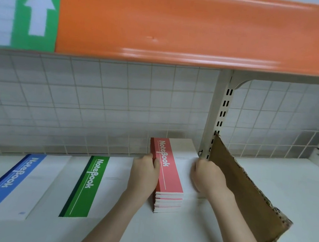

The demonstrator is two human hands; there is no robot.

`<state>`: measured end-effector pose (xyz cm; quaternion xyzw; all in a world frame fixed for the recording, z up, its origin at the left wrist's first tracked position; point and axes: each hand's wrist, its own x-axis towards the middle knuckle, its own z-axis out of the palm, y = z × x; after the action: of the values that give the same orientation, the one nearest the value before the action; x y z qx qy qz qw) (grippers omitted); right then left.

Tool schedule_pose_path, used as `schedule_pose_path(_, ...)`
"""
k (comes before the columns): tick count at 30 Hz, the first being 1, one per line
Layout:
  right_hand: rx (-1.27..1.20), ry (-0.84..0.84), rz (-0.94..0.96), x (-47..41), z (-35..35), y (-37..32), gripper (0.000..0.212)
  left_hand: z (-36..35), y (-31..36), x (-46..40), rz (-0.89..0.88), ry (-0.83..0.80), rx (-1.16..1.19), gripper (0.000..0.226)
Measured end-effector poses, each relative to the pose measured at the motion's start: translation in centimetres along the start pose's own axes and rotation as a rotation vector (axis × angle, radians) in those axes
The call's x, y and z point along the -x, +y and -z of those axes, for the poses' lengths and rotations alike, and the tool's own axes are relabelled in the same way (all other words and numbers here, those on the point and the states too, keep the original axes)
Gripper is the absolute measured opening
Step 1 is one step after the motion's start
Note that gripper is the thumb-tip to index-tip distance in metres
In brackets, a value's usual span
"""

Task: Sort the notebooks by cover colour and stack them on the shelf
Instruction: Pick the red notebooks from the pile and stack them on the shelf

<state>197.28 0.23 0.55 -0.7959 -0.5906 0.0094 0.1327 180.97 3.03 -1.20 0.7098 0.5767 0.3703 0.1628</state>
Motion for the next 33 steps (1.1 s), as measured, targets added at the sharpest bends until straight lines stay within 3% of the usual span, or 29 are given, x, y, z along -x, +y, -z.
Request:
schedule_pose_path(9,-0.135,-0.075,-0.090,0.5,1.0,-0.3,0.035,0.9,0.1,0.4,0.039,-0.042,0.109,0.044)
schedule_pose_path(12,-0.173,0.004,-0.091,1.2,1.7,-0.9,0.043,2.2,-0.6,0.9,0.082,0.002,0.133,0.041)
schedule_pose_path(19,-0.172,0.214,0.222,2.9,3.0,-3.7,0.040,6.1,-2.0,4.3,0.072,0.040,-0.044,0.040)
schedule_pose_path(26,-0.285,0.044,0.568,6.0,2.0,-7.0,0.030,9.4,-3.4,8.1,0.134,0.116,-0.235,0.025)
schedule_pose_path(33,-0.309,-0.078,0.781,8.8,1.3,-9.6,0.041,13.1,-4.2,12.9,0.255,0.152,-0.352,0.028)
